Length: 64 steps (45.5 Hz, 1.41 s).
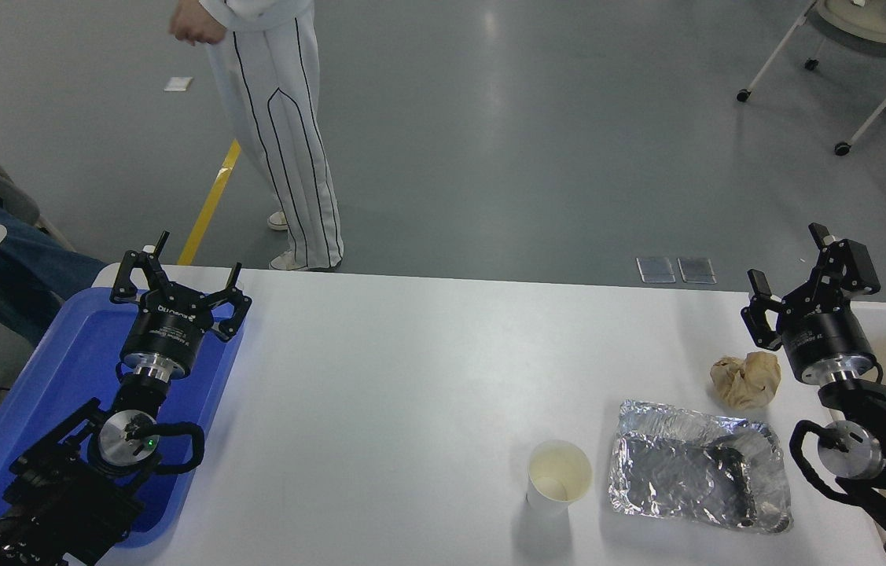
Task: Pick up paper cup place in dustbin
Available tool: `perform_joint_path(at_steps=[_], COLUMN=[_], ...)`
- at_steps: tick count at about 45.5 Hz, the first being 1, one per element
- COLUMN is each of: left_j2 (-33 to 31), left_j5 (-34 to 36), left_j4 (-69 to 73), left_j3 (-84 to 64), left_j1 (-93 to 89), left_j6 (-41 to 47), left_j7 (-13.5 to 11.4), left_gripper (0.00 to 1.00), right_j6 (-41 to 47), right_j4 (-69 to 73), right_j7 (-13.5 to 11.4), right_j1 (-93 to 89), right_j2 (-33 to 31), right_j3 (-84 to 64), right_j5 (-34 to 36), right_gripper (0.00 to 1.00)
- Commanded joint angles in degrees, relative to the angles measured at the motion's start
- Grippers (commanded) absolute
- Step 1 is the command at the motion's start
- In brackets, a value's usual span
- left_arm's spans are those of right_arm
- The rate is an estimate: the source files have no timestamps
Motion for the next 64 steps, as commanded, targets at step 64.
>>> perform_joint_path(at_steps=[64], left_j2=[0.01], left_j5=[0.0], left_j4=[-0.04], left_j3=[0.0], left_j1=[-0.09], left_j6=[-0.09], left_j7=[0.0], left_gripper=[1.0], right_j6=[30.32], right_j4=[24.81], right_j7=[-0.35], right_j1=[97.91], right_j2=[-6.38], right_j3=[-140.61], right_j5=[-6.83], right_gripper=[1.0])
